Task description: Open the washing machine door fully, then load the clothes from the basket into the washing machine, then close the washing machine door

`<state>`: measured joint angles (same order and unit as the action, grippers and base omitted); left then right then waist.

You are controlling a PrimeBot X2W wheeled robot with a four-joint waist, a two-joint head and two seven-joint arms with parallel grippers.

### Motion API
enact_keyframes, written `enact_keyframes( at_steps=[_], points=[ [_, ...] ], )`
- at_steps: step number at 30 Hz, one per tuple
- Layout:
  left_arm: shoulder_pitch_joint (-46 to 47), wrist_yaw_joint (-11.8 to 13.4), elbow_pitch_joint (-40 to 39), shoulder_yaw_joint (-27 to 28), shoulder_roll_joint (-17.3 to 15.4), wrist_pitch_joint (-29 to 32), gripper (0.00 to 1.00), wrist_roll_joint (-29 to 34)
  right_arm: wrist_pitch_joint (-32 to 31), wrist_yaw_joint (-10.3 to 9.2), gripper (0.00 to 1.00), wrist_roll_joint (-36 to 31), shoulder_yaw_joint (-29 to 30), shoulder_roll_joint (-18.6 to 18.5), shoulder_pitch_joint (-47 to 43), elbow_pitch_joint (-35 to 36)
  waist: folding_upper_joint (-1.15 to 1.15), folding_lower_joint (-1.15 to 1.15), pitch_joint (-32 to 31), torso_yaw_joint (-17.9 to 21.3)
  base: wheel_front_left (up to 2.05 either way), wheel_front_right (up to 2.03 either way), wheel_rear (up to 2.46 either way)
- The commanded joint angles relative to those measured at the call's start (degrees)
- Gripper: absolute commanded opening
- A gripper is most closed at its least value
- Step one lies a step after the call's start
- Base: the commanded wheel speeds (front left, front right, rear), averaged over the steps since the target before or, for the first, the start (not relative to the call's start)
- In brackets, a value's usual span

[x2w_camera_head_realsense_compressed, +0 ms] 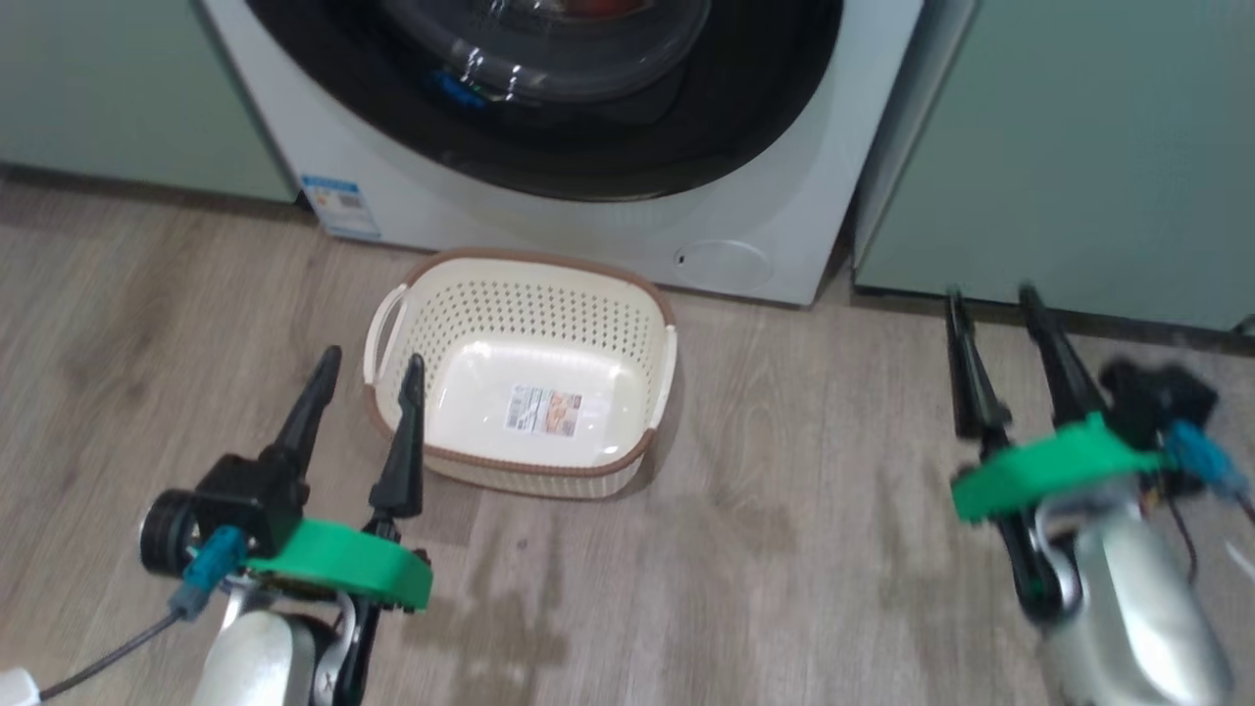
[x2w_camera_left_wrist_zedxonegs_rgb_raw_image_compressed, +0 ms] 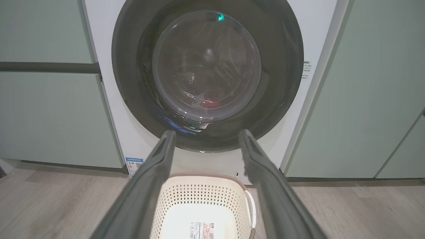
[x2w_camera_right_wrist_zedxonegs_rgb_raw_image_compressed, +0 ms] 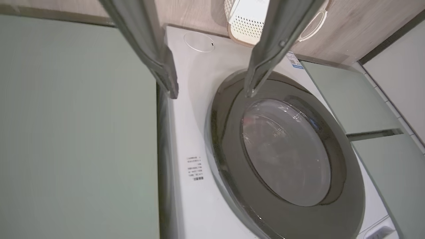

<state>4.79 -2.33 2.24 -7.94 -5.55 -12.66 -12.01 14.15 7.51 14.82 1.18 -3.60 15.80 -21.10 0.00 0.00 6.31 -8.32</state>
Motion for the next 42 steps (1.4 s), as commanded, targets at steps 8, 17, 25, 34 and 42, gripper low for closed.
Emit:
enact_keyframes(
  at_steps=[8, 17, 25, 34, 42],
  points=[
    [-1.44, 0.36, -2.0, 0.86, -1.9, 1.28, 1.0, 0.49, -4.13, -0.02, 1.0, -0.5, 0.6, 0.71, -11.64, 15.69, 0.0, 0.0, -3.09, 4.34, 0.0, 0.0, 0.0],
    [-4.65, 1.79, -2.82, 1.1, -2.38, 1.5, 1.0, 0.53, -9.2, -0.02, 1.0, -2.73, 1.82, 0.72, -18.46, 24.0, 0.0, 0.0, -4.76, 7.44, 0.0, 0.0, 0.0],
    [-5.4, 2.45, -3.18, 0.82, -2.66, 1.79, 1.0, 0.57, -10.87, -0.02, 1.0, -3.21, 3.15, 0.72, -20.3, 26.82, 0.0, 0.0, -4.95, 8.07, 0.0, 0.0, 0.0],
    [-5.08, 3.19, -3.08, 0.83, -2.99, 1.72, 1.0, 0.52, -11.39, -0.02, 1.0, -3.69, 4.02, 0.72, -20.48, 27.51, 0.0, 0.0, -4.77, 8.09, 0.0, 0.0, 0.0],
    [-4.92, 3.71, -2.79, 0.73, -3.16, 1.62, 1.0, 0.31, -11.45, -0.02, 1.0, -3.58, 4.46, 0.72, -20.59, 27.65, 0.0, 0.0, -4.62, 7.81, 0.0, 0.0, 0.0]
  ],
)
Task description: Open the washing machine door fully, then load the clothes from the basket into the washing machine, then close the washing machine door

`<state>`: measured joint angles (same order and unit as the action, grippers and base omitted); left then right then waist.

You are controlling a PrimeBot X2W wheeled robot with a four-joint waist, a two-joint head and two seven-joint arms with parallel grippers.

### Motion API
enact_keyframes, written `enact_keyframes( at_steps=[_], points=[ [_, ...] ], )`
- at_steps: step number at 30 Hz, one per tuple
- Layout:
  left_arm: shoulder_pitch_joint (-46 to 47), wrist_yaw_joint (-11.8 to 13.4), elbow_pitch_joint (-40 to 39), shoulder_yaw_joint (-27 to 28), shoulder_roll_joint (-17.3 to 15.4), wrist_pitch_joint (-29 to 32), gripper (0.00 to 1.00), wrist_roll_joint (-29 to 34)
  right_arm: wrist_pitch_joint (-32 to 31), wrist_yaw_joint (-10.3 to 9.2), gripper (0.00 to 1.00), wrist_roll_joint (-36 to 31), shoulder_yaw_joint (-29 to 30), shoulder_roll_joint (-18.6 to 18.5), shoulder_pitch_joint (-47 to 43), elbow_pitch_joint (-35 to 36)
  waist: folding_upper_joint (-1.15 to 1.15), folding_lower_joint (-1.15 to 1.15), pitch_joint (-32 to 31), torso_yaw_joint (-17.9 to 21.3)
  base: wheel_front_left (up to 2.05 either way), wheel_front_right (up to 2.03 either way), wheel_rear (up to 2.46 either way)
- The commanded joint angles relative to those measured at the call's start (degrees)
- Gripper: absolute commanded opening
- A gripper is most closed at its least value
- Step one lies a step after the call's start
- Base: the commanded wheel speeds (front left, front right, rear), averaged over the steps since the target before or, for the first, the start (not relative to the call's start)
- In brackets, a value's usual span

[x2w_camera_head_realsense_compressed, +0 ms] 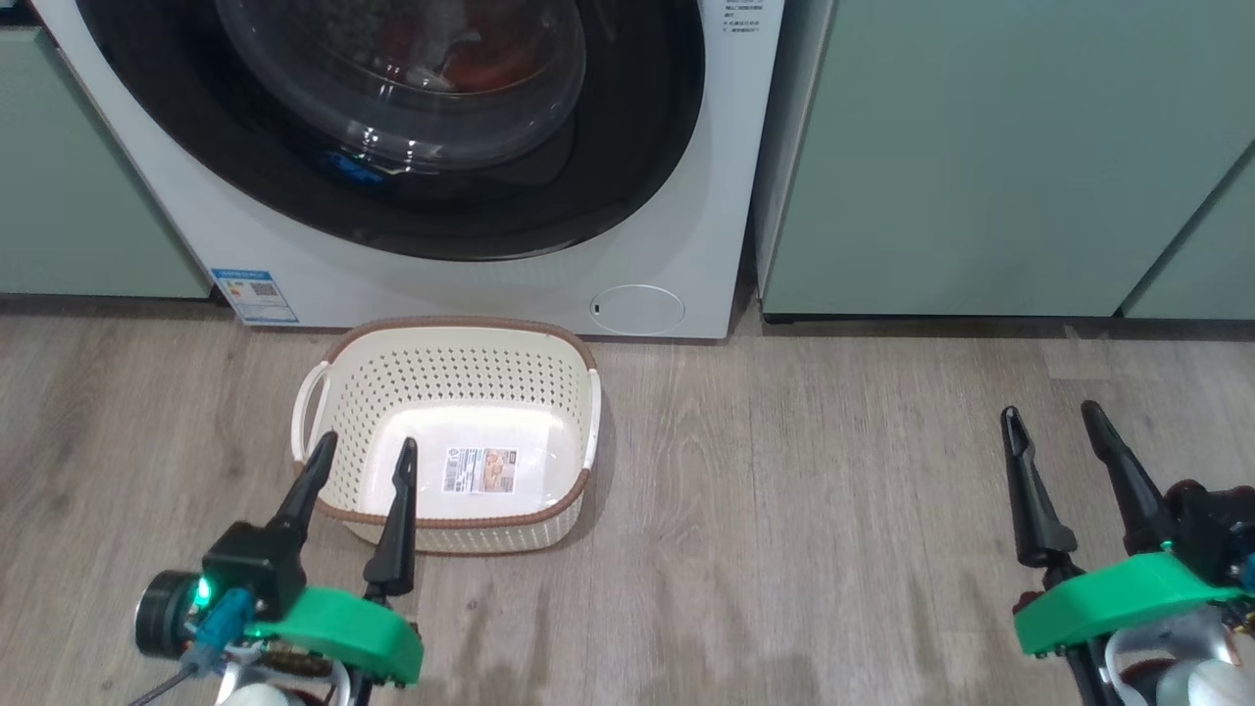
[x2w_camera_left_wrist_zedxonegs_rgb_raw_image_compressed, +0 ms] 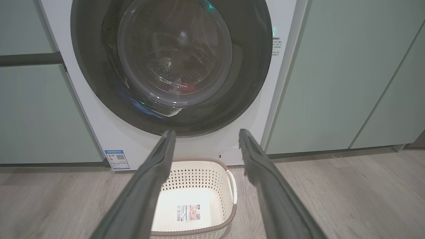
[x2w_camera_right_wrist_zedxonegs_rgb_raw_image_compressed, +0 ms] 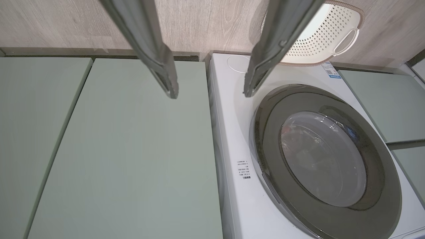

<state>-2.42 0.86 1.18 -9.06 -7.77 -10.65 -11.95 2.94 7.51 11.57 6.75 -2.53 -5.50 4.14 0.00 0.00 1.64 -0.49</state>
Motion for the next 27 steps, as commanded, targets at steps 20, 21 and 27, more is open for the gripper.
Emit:
enact_keyframes(
  at_steps=[20, 21, 27],
  points=[
    [0.02, 0.91, 0.08, -0.29, -0.57, -0.02, 0.0, -0.1, 0.09, 0.0, 0.0, 0.54, 0.29, 0.03, -0.02, -0.05, 0.0, 0.0, 0.0, 0.04, 0.0, 0.0, 0.0],
    [-0.04, 0.89, 0.81, -0.3, -0.41, 0.01, 0.0, -0.09, 0.1, 0.0, 0.0, 0.53, 0.21, 0.04, -0.01, -0.83, 0.0, 0.0, 0.0, 0.04, 0.0, 0.0, 0.0],
    [0.04, 0.53, 1.79, 0.18, -0.11, 0.57, 0.0, -3.58, -0.17, 0.0, 0.0, 4.0, -0.01, 0.02, 0.38, -2.18, 0.0, 0.0, -0.06, 0.06, 0.0, 0.0, 0.0]
  ],
)
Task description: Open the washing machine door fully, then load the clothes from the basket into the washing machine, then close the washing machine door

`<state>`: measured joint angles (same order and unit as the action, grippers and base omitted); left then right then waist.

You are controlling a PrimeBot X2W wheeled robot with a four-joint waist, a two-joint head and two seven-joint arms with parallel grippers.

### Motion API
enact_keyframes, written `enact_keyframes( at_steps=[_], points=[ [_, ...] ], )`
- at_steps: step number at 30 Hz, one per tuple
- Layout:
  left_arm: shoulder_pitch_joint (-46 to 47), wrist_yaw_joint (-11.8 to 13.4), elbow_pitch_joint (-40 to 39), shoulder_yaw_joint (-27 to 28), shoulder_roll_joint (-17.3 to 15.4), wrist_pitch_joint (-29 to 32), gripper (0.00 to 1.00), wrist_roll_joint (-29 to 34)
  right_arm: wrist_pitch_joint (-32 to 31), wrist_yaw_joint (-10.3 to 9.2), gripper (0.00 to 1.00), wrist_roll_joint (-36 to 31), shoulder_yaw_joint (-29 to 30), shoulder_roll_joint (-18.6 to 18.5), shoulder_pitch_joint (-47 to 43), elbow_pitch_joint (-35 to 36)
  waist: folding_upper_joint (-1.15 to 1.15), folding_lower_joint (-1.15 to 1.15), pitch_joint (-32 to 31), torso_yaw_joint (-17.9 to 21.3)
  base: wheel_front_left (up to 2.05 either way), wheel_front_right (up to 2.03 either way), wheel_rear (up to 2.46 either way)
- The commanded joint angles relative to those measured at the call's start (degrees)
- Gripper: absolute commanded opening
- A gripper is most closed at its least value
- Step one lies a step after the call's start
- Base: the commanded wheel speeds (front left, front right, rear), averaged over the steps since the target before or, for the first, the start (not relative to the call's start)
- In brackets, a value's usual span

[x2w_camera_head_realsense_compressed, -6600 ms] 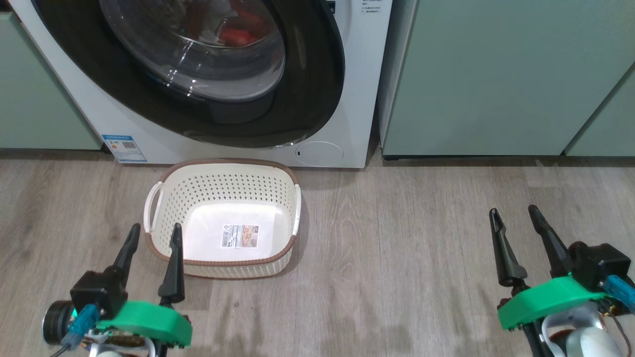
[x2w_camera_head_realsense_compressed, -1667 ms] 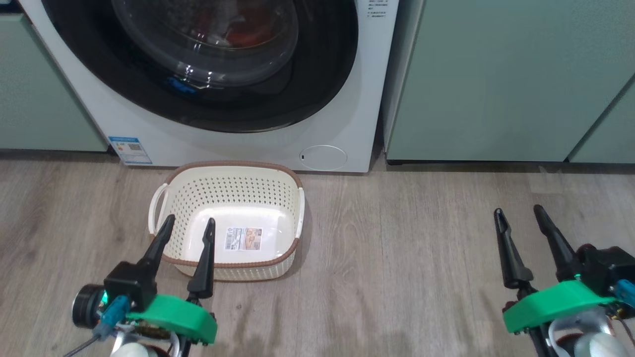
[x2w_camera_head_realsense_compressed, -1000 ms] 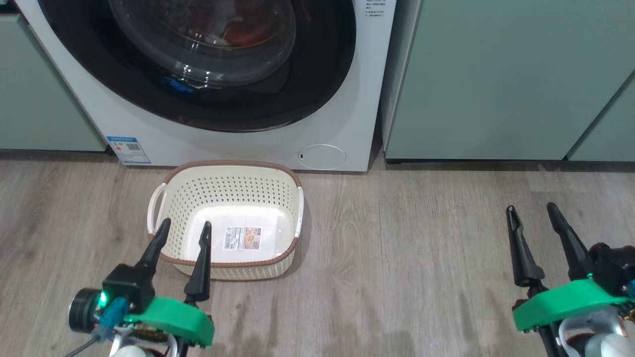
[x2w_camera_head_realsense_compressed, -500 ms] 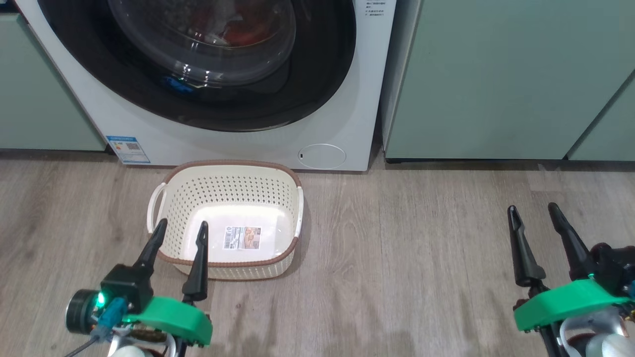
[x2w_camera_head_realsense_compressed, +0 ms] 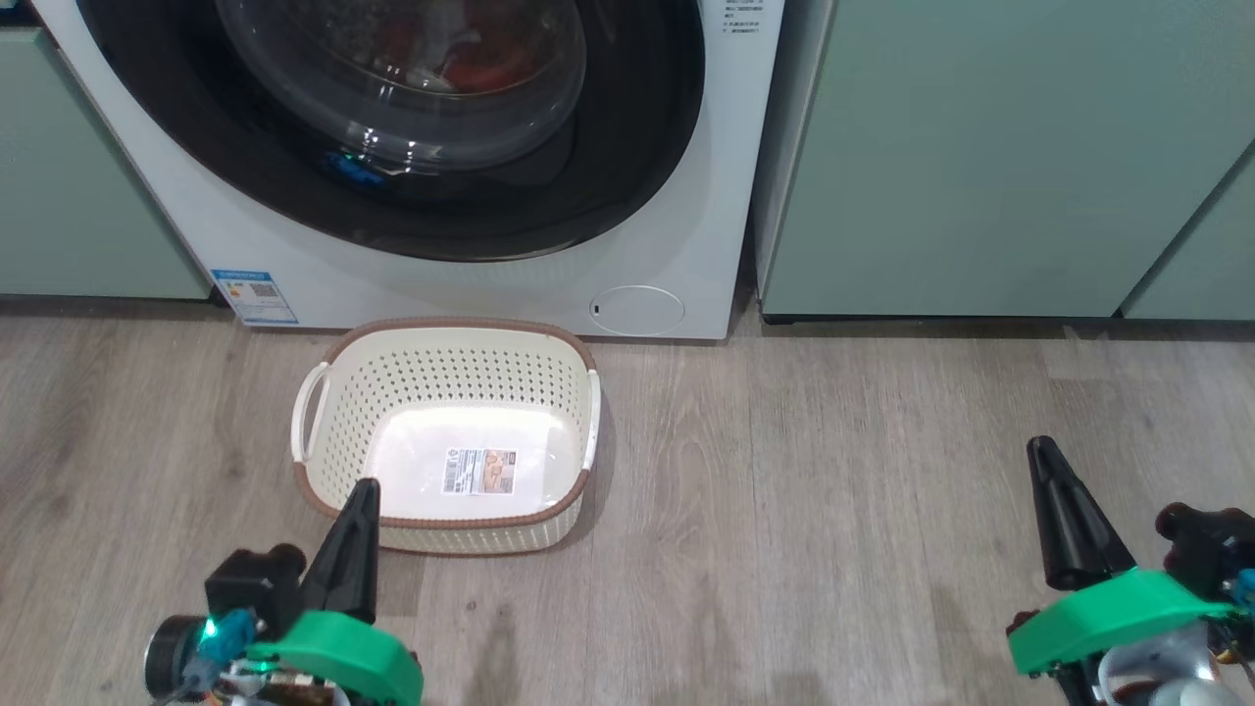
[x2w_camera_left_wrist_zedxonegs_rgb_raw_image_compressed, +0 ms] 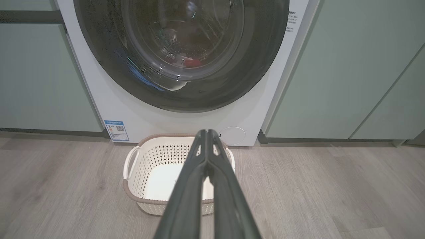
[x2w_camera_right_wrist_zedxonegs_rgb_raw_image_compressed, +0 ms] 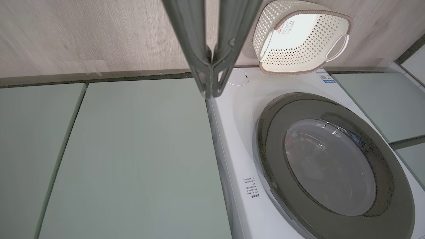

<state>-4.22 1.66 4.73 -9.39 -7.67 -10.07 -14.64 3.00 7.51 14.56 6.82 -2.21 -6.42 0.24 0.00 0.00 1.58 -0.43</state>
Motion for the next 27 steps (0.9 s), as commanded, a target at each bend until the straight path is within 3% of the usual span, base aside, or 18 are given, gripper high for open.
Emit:
enact_keyframes(
  at_steps=[1, 27],
  points=[
    [1.92, -0.34, -1.65, 0.62, -0.2, 0.12, 0.0, -1.57, -0.31, 0.0, 0.0, 1.68, -0.09, -0.33, 1.4, 1.57, 0.0, 0.0, -0.02, 0.01, 0.0, 0.0, 0.0],
    [4.02, -2.45, 1.17, 3.64, 0.51, 3.55, 0.0, -20.01, -2.17, -0.01, 0.0, 19.95, -0.53, -0.73, 4.05, -2.2, 0.0, 0.0, -0.35, 0.1, 0.0, 0.0, 0.0]
  ],
)
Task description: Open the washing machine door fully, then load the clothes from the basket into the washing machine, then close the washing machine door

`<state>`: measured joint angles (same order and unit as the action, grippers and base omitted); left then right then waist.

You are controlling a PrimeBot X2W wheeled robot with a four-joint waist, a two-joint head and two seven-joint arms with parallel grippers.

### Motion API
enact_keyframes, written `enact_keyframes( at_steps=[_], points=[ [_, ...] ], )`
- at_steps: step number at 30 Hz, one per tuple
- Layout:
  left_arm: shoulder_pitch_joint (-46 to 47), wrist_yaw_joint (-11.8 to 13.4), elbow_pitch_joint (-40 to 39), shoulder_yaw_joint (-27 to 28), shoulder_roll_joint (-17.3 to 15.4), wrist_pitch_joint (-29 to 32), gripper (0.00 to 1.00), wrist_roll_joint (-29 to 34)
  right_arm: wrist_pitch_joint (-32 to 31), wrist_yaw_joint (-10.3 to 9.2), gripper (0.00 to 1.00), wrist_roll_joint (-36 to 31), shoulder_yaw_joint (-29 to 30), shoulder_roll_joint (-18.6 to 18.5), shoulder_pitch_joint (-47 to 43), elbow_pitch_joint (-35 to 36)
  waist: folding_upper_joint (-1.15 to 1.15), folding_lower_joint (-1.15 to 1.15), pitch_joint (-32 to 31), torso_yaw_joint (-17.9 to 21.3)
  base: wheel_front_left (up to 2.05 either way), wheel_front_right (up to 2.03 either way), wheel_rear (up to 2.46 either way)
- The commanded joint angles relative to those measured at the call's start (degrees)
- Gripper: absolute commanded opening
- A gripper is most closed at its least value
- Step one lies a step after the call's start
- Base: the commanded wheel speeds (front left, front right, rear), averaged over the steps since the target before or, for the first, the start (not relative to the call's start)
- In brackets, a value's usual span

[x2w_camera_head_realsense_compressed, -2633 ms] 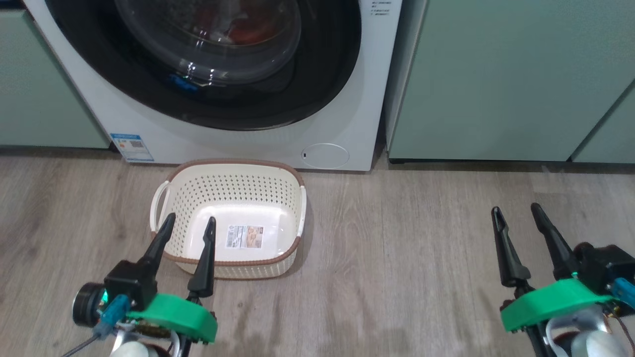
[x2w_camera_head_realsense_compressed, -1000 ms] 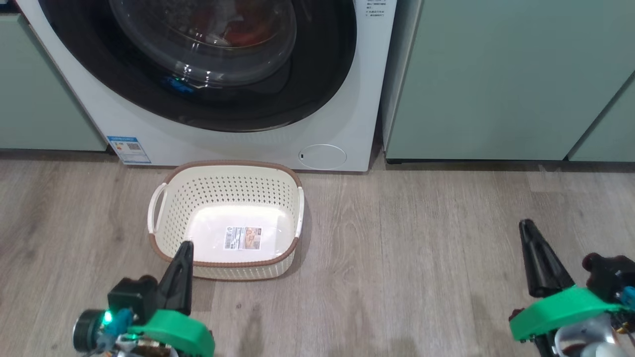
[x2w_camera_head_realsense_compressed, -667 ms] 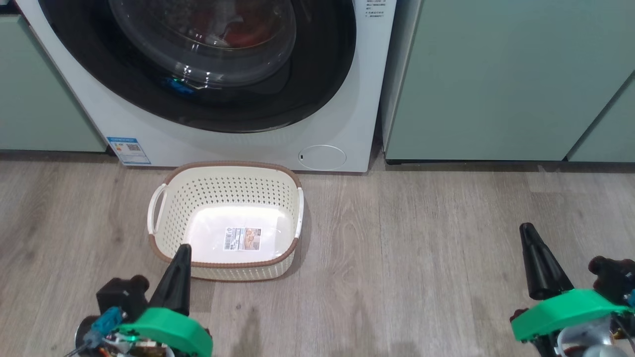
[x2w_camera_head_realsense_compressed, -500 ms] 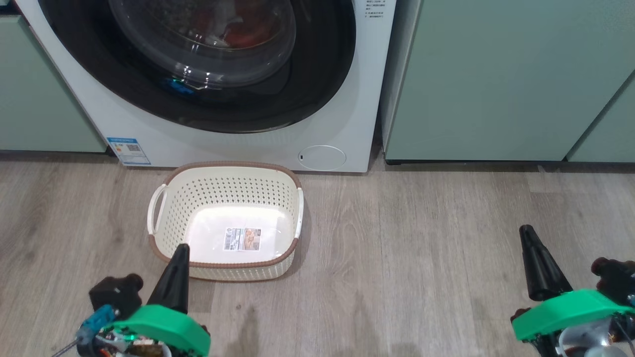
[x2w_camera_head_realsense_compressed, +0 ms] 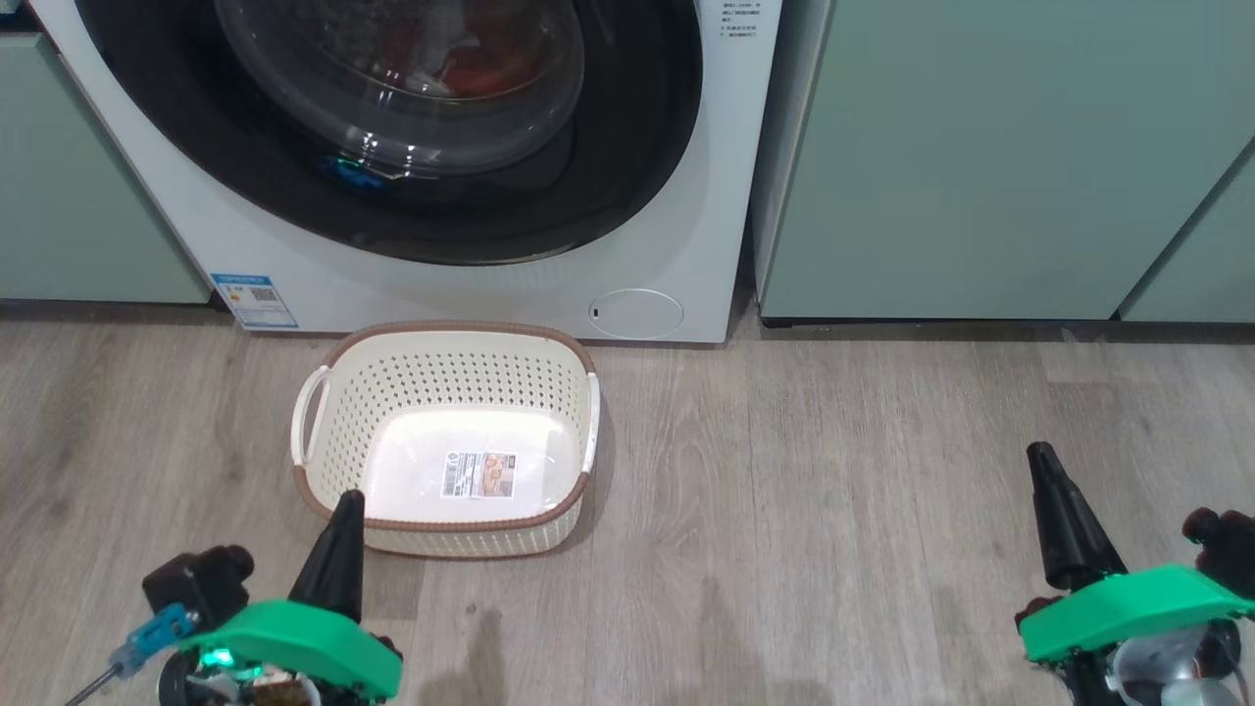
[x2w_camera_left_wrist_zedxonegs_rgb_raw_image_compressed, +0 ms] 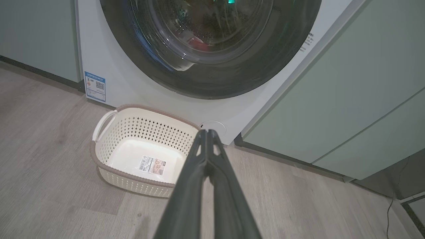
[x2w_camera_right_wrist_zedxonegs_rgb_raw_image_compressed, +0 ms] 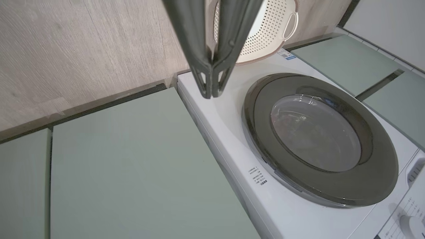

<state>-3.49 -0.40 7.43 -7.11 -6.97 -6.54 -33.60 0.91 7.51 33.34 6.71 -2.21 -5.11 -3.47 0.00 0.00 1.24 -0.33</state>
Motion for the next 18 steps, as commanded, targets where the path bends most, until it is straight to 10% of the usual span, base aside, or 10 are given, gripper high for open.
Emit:
enact_keyframes(
  at_steps=[1, 18],
  points=[
    [3.35, -0.45, -1.45, 1.48, -0.16, 0.15, 0.0, -1.7, -0.14, -0.01, 0.0, 1.82, -0.44, -0.74, 2.83, 1.37, 0.0, 0.0, -0.02, 0.0, 0.0, 0.0, 0.0],
    [4.5, -1.71, 0.02, 3.47, 0.43, 2.34, 0.0, -12.73, -1.35, -0.01, 0.0, 12.79, -0.59, -0.87, 4.41, -0.88, 0.0, 0.0, -0.21, 0.07, 0.0, 0.0, 0.0]
  ],
)
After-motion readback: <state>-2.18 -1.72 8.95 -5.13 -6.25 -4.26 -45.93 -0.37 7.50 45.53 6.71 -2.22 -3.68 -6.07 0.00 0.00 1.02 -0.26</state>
